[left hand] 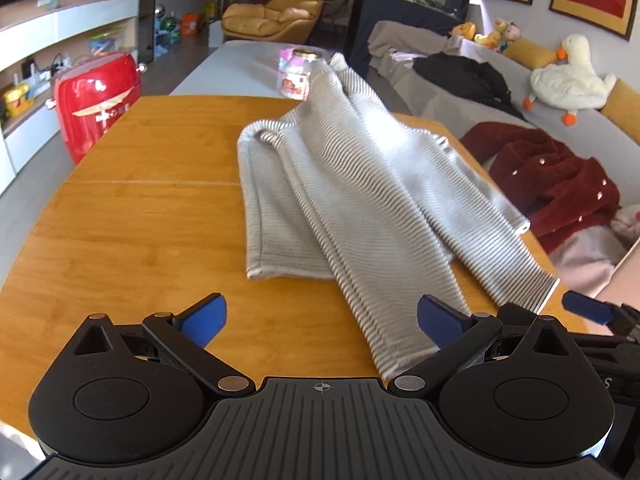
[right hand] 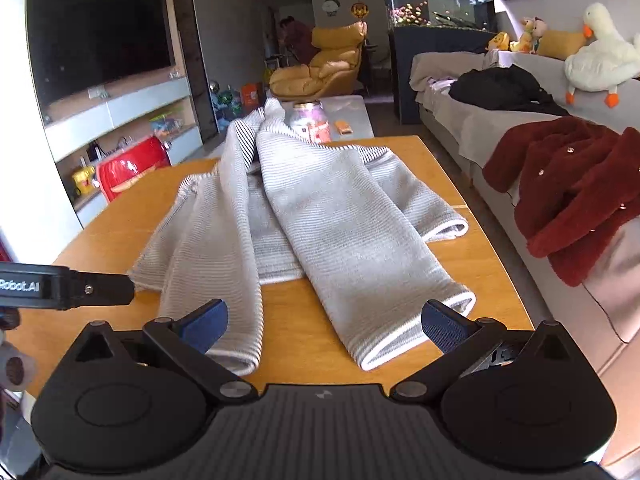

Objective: Fold clothes

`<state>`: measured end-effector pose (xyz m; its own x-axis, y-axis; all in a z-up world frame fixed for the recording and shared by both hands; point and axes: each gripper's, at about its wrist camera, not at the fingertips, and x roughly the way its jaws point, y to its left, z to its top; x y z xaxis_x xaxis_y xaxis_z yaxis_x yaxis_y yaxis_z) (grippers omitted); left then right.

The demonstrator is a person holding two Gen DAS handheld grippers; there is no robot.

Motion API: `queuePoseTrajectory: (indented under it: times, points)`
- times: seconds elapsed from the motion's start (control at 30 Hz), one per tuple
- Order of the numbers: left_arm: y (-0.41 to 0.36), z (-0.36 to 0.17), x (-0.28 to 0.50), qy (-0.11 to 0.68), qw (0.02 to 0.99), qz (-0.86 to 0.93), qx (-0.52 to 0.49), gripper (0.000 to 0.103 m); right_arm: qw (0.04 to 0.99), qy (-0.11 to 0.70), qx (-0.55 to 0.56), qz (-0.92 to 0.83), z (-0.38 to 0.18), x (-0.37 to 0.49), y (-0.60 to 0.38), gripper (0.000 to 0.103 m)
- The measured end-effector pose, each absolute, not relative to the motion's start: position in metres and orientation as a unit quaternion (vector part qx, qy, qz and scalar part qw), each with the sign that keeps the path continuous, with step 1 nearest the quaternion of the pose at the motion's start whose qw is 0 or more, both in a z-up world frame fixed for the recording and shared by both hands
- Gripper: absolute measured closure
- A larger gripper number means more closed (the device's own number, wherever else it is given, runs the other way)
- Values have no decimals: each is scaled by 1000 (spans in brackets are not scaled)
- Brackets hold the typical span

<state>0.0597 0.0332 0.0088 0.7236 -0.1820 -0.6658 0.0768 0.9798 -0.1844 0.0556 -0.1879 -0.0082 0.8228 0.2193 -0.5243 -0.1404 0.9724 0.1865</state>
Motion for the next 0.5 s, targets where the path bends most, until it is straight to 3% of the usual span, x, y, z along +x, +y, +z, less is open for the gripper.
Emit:
queuePoseTrajectory:
  times: [0.23,0.5]
  points:
    - [46,6,143,355,919,-140,-101,0,947,258,133,135,0,108,-203,0]
    - [71,-15,232,375,883,-180,-217,0,945,275,91,154,1,198,-197,0]
